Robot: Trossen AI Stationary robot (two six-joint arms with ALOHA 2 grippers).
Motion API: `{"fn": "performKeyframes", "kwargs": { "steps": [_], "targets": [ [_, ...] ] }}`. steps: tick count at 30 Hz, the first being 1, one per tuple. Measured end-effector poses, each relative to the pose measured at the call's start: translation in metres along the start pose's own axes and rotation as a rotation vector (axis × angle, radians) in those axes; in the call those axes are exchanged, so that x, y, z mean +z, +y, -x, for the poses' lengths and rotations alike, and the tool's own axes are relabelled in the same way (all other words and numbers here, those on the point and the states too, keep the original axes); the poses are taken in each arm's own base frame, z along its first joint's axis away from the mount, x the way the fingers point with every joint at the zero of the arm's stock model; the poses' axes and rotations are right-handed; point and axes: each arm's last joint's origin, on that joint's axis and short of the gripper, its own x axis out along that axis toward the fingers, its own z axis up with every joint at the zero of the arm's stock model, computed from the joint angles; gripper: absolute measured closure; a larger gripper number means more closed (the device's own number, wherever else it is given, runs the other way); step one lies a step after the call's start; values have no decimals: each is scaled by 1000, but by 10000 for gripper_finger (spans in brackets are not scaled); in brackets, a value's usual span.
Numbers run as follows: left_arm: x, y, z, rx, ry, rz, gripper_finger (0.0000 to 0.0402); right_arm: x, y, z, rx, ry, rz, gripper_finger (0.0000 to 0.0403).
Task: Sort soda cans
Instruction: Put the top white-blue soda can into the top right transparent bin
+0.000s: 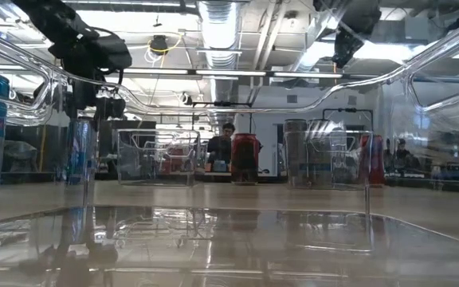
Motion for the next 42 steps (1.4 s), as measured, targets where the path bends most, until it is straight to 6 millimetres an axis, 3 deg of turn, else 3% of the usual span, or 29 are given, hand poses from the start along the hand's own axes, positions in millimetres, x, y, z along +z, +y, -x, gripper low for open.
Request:
{"fn": "performKeyframes", "kwargs": {
  "steps": [9, 22, 32, 42],
  "targets": [
    [3, -1, 10, -51, -8, -54, 149, 0, 0, 0, 0, -1, -1, 70],
    [39, 11, 70, -297, -138, -55, 151, 0, 0, 0, 1, -4, -19, 70],
    [58, 17, 115, -525, -212, -188, 151, 0, 0, 1, 1, -5, -20, 70],
    [64, 3, 149, -678, -290, -312, 151, -8, -9, 15, -10, -41, -37, 70]
  ]
}}
